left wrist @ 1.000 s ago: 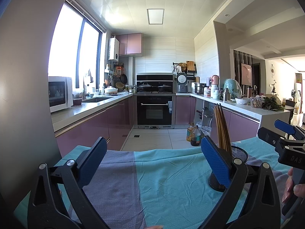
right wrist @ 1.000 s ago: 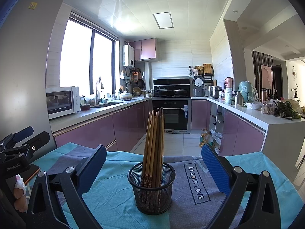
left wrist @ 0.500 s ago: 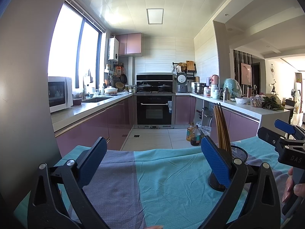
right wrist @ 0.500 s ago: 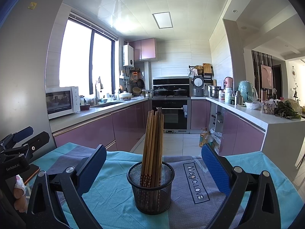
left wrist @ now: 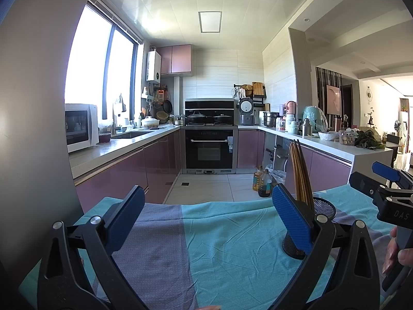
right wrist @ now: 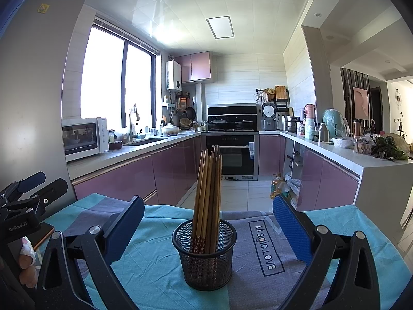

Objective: Organize utensils

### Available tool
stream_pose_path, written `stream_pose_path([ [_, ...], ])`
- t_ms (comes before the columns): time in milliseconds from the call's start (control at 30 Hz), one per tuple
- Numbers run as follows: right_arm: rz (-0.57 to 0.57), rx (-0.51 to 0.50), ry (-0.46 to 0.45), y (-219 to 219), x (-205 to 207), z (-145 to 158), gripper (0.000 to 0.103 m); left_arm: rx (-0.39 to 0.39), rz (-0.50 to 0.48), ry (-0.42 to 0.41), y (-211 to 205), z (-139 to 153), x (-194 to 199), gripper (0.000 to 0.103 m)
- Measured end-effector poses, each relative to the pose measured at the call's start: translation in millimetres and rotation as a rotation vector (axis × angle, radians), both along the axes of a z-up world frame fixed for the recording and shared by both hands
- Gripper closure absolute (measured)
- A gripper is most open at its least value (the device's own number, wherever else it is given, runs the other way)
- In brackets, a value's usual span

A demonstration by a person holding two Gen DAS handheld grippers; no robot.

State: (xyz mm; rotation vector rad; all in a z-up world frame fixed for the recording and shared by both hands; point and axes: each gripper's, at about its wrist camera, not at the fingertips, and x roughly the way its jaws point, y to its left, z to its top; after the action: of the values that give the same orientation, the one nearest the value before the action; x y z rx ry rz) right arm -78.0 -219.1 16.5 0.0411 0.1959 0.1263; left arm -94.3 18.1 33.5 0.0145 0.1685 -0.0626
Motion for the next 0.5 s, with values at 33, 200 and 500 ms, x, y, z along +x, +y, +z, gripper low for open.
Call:
stream_pose_path([
  [33, 0.000, 0.001, 0.000, -0.1, 0.0, 0.0, 0.006, 0.000, 0.000, 0.000, -0.3, 0.2, -0.3, 0.006],
  [200, 0.000, 0.001, 0.001, -0.2, 0.2, -0.1, 0.006, 0.000, 0.000, 0.001, -0.4, 0.3, -0.6, 0.006],
  [500, -0.002, 0.001, 0.002, -1.2, 1.1, 0.9, 0.006, 0.001, 0.000, 0.001, -0.6, 0.3, -0.6, 0.006],
])
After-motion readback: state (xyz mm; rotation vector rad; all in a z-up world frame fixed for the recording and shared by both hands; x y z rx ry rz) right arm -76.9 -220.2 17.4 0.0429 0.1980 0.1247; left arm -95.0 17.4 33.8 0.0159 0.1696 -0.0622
